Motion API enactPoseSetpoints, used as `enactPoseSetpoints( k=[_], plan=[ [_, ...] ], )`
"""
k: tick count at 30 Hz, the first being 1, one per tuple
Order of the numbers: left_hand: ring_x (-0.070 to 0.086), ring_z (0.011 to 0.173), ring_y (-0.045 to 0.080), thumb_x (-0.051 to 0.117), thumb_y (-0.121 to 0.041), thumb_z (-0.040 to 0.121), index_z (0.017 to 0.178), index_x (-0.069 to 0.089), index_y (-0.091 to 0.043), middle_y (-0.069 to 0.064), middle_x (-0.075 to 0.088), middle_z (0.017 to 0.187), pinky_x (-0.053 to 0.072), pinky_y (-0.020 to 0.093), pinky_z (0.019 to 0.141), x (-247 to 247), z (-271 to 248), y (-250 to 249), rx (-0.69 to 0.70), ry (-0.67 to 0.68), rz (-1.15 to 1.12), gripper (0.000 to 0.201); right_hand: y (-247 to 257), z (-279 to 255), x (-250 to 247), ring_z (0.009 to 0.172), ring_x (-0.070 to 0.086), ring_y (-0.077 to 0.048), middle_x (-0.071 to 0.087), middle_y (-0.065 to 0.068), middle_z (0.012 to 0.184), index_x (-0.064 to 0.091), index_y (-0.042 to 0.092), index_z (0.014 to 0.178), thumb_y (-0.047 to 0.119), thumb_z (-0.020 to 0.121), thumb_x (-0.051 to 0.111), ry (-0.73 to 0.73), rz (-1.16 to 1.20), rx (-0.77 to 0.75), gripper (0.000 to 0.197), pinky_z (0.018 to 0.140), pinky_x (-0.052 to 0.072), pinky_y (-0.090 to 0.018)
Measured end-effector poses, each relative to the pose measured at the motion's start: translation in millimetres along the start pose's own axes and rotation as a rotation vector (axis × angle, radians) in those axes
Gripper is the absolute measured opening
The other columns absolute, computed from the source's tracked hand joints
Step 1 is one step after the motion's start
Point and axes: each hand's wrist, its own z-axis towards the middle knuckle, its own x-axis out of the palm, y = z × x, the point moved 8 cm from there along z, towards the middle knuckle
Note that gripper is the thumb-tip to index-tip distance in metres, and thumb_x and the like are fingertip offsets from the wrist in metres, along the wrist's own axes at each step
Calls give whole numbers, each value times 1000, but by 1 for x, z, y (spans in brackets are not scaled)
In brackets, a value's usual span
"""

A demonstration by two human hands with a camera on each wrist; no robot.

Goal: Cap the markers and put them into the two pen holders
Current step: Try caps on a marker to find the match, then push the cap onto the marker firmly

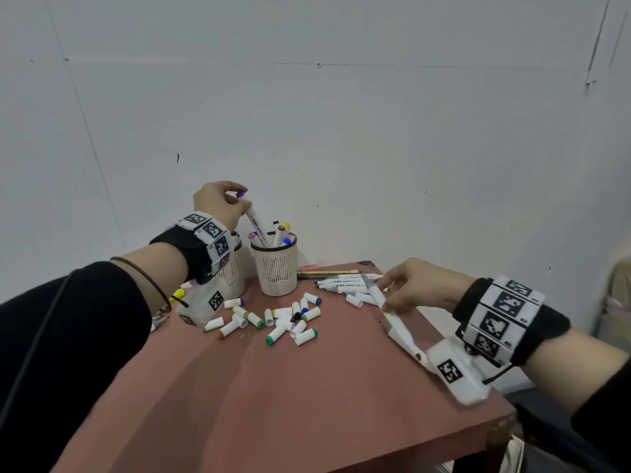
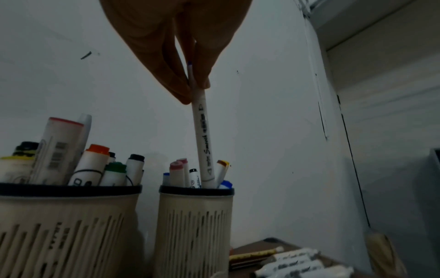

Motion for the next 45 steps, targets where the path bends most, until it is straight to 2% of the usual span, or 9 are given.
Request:
enactPoseSetpoints(
  k=[2,8,11,19,24,30,34,40,45],
  plan=[
    [59,71,18,65,-9,83,106,70,-12,11,70,81,48,25,70,8,2,-2,52,32,58,24,13,-7,6,54,57,-11,63,-7,70,65,14,89,-5,77,69,-30,179,-51,23,50,46,-17],
    [58,71,14,59,-5,89,115,67,-8,7,67,90,43,6,59,37,-5,-1,124,153,177,27,36,-28,43,69,64,-14,68,-9,82,65,3,102,-10,83,60,60,809,-138,24,64,52,-22],
    [63,96,22,59,-9,90,122,63,-10,12,69,106,45,19,82,59,-13,12,112,303,319,32,41,-37,61,68,65,-10,71,-5,82,63,-2,111,-7,85,58,96,996,-156,28,62,51,-19],
    [60,104,21,62,-14,89,133,53,-16,9,65,113,47,28,88,68,-27,20,110,417,421,45,40,-49,96,61,66,-13,69,-5,70,62,3,99,-7,85,54,56,1271,-118,19,68,45,-25],
    [60,89,12,69,-18,83,118,63,-16,4,66,106,47,24,81,53,-45,23,157,422,365,36,30,-44,116,52,62,-13,64,-6,61,57,3,86,-3,86,54,29,1506,15,8,64,43,-24],
    [57,98,11,72,-29,81,119,63,-17,-1,63,115,41,19,80,59,-102,68,95,798,633,41,20,-41,140,53,65,-19,64,-11,61,59,2,81,-1,85,56,12,1718,147,6,73,42,-28],
    [54,112,17,71,-36,81,123,61,-23,1,60,123,43,25,89,53,-118,101,51,901,856,46,18,-42,148,55,68,-22,65,-11,59,56,3,86,1,90,50,-11,1789,126,7,71,45,-30],
    [57,108,13,69,-17,80,119,64,-30,-1,61,117,44,21,82,36,-118,111,34,927,824,41,11,-38,151,58,67,-17,64,-7,64,58,4,87,0,89,52,-55,1807,82,7,59,57,-26],
    [60,106,15,68,-14,83,120,64,-25,2,65,116,45,17,71,37,-120,105,36,949,799,39,3,-32,152,66,63,-15,63,-5,67,59,6,86,1,87,55,-101,1814,89,6,61,57,-24]
  ],
)
